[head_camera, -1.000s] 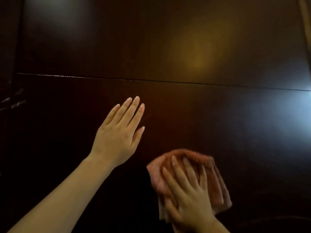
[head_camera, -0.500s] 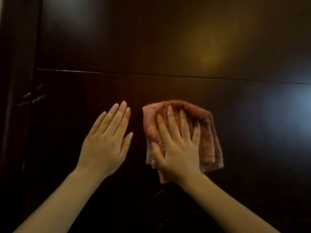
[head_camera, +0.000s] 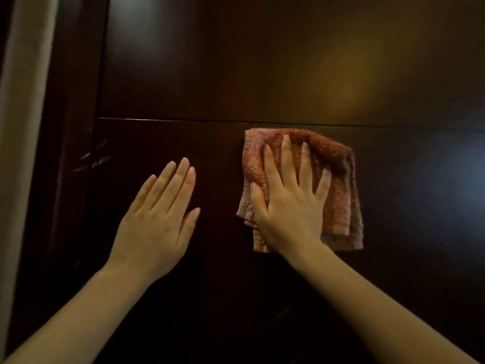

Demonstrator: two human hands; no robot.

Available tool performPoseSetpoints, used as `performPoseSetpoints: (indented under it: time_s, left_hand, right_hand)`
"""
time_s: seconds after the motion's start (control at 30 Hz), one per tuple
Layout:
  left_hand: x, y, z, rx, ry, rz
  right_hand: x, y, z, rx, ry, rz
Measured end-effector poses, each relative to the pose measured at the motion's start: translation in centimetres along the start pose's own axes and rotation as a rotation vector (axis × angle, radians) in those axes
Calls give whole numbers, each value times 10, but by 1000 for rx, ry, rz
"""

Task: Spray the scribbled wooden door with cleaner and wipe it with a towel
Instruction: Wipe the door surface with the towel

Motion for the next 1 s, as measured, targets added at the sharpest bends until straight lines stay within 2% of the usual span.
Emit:
performPoseSetpoints:
  time_s: [0.17,0.37,0.5,0.63,0.77,0.83,0.9,1.0]
  left_hand:
    - [9,12,5,83,74,-77]
    - [-3,44,6,21,97,-80]
    - [-13,57,6,-3,116,-116]
    - [-14,68,13,46,155,-156]
    - [-17,65,-1,197,374,-197]
    - [-10,50,-27,366,532,-184]
    - [4,26,-46,470,629,-132]
    - [27,-15,-40,315,799,-255]
  right_hand:
    - [-26,36,14,32,31,-155]
    - [-37,58,19,-6,22,-341]
    - [-43,12,11,11,-5,-329]
    - [-68,-31,8,24,-26,-291]
    - [-88,-18,9,-21,-102,-366]
    - [-93,-10,7,-73,-196,-416]
    - [-93,-12,0,-109,-442,-382]
    - [-74,-20,-12,-239,-1042,-213]
Point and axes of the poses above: each hand's wrist, its own y-axis away from the middle knuckle, its own z-axis out of the palm, x = y × z, the point moved 3 cm from there along -y, towards the middle knuckle, and after that the axes turned 4 degrees about -z, right-handed, at the moved point
